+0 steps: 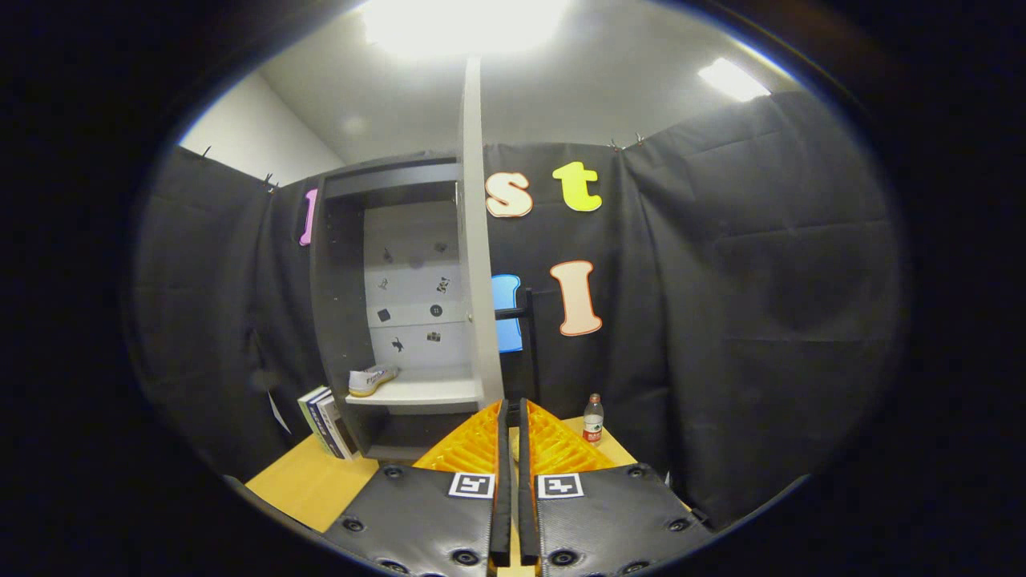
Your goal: Open the shoe cabinet door, grab the shoes and put them into the shoe cabinet, then close the shoe cabinet door.
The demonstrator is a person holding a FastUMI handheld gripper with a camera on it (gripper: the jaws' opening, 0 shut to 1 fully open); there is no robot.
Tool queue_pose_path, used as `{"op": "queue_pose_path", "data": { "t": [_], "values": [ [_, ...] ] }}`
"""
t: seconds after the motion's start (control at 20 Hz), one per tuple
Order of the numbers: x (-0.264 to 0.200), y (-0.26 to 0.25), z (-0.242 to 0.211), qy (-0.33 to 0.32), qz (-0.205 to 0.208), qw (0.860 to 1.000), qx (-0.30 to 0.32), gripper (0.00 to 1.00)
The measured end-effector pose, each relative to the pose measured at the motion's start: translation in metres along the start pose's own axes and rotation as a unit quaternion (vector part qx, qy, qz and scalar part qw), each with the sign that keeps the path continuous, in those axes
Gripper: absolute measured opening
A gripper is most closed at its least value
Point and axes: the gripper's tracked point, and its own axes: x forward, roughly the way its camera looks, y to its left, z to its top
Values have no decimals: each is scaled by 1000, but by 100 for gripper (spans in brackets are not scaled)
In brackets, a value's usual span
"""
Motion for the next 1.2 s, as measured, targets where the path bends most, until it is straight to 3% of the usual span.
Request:
{"op": "queue_pose_path", "data": {
  "t": [0.2, 0.45, 0.8, 1.2],
  "values": [
    [-17, 41, -20, 11, -5, 1000, -12, 48],
    [-14, 104, -63, 68, 21, 997, -28, 100],
    [25, 154, -149, 156, 68, 985, -39, 99],
    [82, 139, -275, 269, 67, 958, -76, 99]
  ]
}}
